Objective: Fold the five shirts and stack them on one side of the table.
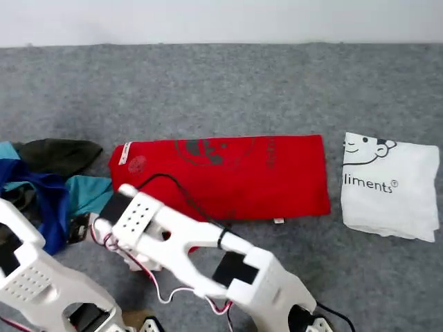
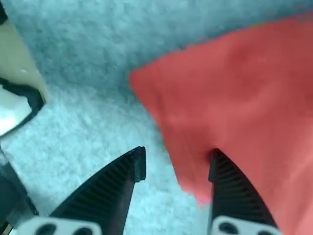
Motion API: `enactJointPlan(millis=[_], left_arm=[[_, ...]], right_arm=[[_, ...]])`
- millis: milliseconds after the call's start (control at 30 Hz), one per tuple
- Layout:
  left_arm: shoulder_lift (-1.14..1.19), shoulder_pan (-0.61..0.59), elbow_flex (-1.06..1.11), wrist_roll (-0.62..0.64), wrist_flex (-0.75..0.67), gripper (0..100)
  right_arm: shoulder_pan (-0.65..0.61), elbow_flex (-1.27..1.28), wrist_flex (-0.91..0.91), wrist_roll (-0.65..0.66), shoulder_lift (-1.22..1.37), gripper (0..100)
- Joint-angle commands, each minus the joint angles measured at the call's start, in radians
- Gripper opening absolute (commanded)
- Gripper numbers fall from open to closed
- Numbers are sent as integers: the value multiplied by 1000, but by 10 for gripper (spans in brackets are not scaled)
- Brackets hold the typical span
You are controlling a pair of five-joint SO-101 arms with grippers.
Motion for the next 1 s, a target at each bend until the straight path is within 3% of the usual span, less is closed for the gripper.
enactJointPlan(millis=[0,133,367,633,967], left_arm=[[-64,-5,1,-5,23,15],[-64,-3,1,-5,23,15],[-64,-5,1,-5,23,15],[-63,-3,1,-2,23,15],[-57,-2,1,-2,23,15]], right_arm=[[1,-5,-67,-25,38,217],[27,-8,-120,-23,111,203],[42,-12,-145,-17,154,9],[64,-52,-113,-15,148,9],[159,-437,136,25,154,9]])
